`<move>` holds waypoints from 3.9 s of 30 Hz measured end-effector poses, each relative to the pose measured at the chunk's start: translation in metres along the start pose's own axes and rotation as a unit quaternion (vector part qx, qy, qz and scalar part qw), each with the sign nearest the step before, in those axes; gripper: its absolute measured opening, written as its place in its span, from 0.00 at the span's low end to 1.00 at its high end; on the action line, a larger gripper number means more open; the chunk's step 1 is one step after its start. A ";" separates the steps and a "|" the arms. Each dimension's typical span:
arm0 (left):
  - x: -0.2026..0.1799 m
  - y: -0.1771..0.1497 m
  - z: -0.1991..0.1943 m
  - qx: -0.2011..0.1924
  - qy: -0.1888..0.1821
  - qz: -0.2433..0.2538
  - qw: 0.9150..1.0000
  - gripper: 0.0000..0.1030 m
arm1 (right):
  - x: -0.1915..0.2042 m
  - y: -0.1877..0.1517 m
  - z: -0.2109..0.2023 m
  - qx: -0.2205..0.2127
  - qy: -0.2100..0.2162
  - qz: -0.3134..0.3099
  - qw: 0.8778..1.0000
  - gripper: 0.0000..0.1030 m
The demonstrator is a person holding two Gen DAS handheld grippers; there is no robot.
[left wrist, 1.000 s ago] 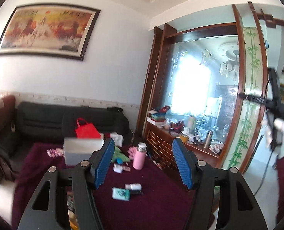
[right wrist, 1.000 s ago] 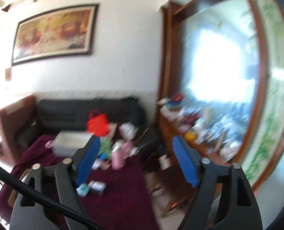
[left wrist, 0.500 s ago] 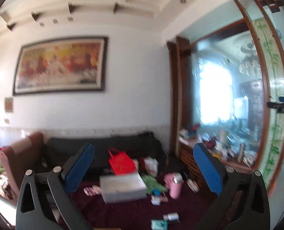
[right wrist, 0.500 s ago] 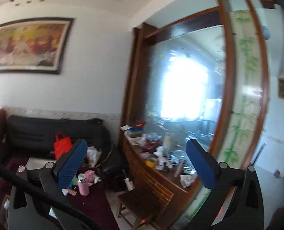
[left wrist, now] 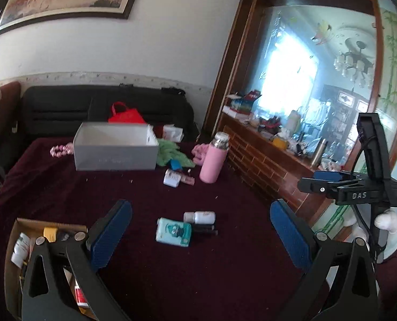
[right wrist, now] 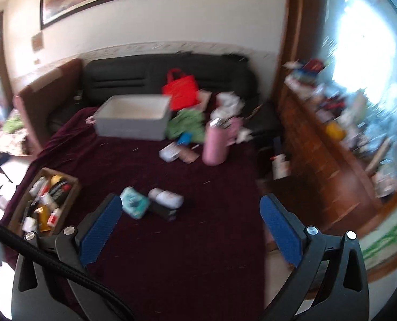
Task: Organize objects
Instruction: 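Move both open grippers from the box back to the remaining items, then grasp the blue-green cartoon tissue packet with the left gripper, then grasp the purple-capped black marker with the right gripper while the left holds the packet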
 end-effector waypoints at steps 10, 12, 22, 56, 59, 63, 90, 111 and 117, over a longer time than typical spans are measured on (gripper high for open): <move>0.037 -0.109 0.091 0.136 0.072 -0.063 0.986 0.98 | -0.011 -0.050 0.180 0.076 0.253 0.188 0.946 0.98; 0.039 -0.117 0.093 0.138 0.090 -0.056 0.985 0.98 | 0.002 -0.046 0.207 0.089 0.281 0.193 0.936 0.98; 0.052 -0.147 0.118 0.181 0.090 -0.072 0.977 0.98 | 0.033 -0.024 0.287 0.130 0.327 0.209 0.912 0.98; 0.038 -0.169 0.126 0.207 0.118 0.006 0.971 0.98 | 0.053 -0.097 0.258 0.213 0.496 0.264 0.800 0.97; 0.044 -0.166 0.120 0.212 0.101 -0.026 0.972 0.98 | 0.023 -0.098 0.238 0.158 0.452 0.269 0.835 0.97; 0.048 -0.159 0.107 0.214 0.036 -0.127 0.968 0.98 | -0.010 -0.109 0.222 0.105 0.376 0.273 0.879 0.97; 0.000 -0.165 0.118 0.234 0.075 -0.002 0.969 0.43 | -0.046 -0.149 0.207 0.042 0.334 0.276 0.900 0.96; 0.037 -0.143 0.117 0.214 0.027 -0.042 0.976 0.52 | -0.028 -0.152 0.208 0.049 0.284 0.227 0.930 0.97; 0.003 -0.167 0.124 0.227 0.011 0.027 0.973 0.55 | -0.028 -0.153 0.208 0.048 0.284 0.225 0.931 0.97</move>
Point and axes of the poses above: each gripper's, at about its wrist camera, not at the fingertips, and z roughly the way its jaws point, x to its left, y to its top, the point moved 1 cm from there along z, roughly the way its jaws point, and after that the axes turned 4 degrees about y, right-handed, at the moved point
